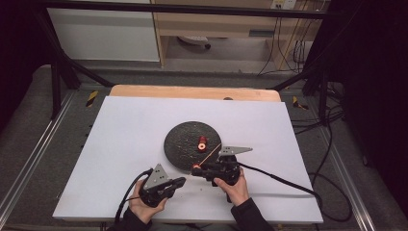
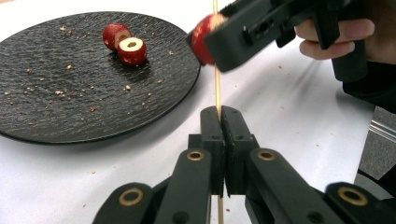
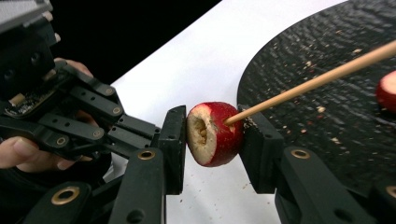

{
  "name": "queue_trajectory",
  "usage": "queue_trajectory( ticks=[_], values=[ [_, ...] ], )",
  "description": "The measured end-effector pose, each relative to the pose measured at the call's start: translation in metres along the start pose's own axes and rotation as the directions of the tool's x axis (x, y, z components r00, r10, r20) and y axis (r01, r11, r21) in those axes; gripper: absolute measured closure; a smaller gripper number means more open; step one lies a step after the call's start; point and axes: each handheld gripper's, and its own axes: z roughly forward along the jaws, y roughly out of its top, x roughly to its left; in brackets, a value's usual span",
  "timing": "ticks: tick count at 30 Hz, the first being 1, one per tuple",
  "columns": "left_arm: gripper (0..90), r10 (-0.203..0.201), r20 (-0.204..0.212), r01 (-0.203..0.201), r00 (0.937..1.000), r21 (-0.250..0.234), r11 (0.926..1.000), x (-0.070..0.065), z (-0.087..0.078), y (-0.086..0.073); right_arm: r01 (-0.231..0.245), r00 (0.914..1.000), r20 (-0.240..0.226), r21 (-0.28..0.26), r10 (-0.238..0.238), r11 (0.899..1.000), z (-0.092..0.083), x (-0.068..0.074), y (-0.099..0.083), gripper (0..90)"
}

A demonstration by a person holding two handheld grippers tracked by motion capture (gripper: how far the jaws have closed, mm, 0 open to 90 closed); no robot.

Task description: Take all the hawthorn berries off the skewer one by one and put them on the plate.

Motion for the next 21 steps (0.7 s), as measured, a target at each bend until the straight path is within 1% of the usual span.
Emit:
queue_trajectory(
  ticks=[13,18,21],
  values=[
    [88.3,0.008,0.012,-0.008,0.9999,-0.005,1.0000,-0.001,-0.002,0.000,-0.008,0.9995,0.030,-0.066,0.010,0.998,-0.023,-0.009,0.010,64.8],
    [88.3,0.009,0.014,-0.009,0.9999,-0.006,0.9999,-0.001,-0.003,0.000,-0.008,0.9991,0.041,-0.079,0.011,0.997,-0.031,-0.013,0.015,64.7],
    [88.3,0.011,0.016,-0.011,0.9998,-0.005,0.9999,0.000,-0.004,-0.001,-0.009,0.9986,0.052,-0.100,0.014,0.995,-0.037,-0.015,0.018,64.9]
  ],
)
